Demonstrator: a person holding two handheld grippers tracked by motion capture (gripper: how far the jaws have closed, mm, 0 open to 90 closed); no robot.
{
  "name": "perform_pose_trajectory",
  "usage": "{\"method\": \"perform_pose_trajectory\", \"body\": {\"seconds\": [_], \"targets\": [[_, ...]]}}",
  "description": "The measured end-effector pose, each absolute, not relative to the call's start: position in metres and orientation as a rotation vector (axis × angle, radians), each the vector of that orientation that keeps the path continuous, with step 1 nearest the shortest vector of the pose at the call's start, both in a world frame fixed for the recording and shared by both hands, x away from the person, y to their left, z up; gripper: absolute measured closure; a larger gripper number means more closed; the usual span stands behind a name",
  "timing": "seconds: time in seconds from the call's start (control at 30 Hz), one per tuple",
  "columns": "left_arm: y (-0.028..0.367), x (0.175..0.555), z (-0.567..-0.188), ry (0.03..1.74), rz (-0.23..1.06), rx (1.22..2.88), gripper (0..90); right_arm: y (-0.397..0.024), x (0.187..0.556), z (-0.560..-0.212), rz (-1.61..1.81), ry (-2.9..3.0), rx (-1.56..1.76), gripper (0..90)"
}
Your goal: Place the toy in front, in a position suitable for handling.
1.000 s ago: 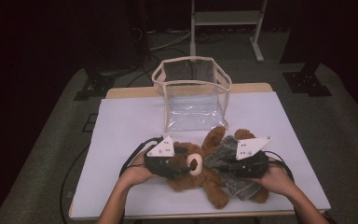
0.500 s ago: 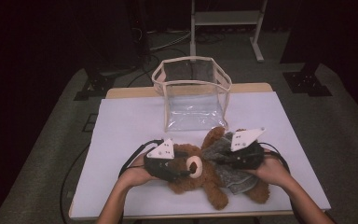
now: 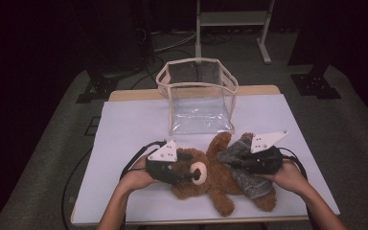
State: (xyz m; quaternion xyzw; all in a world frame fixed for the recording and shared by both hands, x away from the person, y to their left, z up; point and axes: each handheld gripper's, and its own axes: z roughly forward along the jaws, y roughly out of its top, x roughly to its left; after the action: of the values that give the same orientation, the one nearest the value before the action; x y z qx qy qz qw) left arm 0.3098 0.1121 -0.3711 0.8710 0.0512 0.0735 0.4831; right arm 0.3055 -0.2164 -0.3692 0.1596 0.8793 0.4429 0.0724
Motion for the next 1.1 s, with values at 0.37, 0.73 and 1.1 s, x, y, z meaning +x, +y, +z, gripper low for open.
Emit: {"method": "perform_pose_trajectory", "body": {"seconds": [0.37,0.73,1.1], "targets": [[0.106,0.310,-0.381,0.113,0.106,2.155,47.1,-0.181,0.300,-0.356,1.254,2.634,0.307,78.5],[0.105,0.308,-0.383,0.111,0.113,2.165,46.7,-0.211,0.316,-0.357,1.236,2.612,0.423,78.5],[0.109,0.310,-0.373,0.119,0.130,2.123,44.1,-0.219,0.306,-0.370,1.306,2.590,0.480,79.3]]}}
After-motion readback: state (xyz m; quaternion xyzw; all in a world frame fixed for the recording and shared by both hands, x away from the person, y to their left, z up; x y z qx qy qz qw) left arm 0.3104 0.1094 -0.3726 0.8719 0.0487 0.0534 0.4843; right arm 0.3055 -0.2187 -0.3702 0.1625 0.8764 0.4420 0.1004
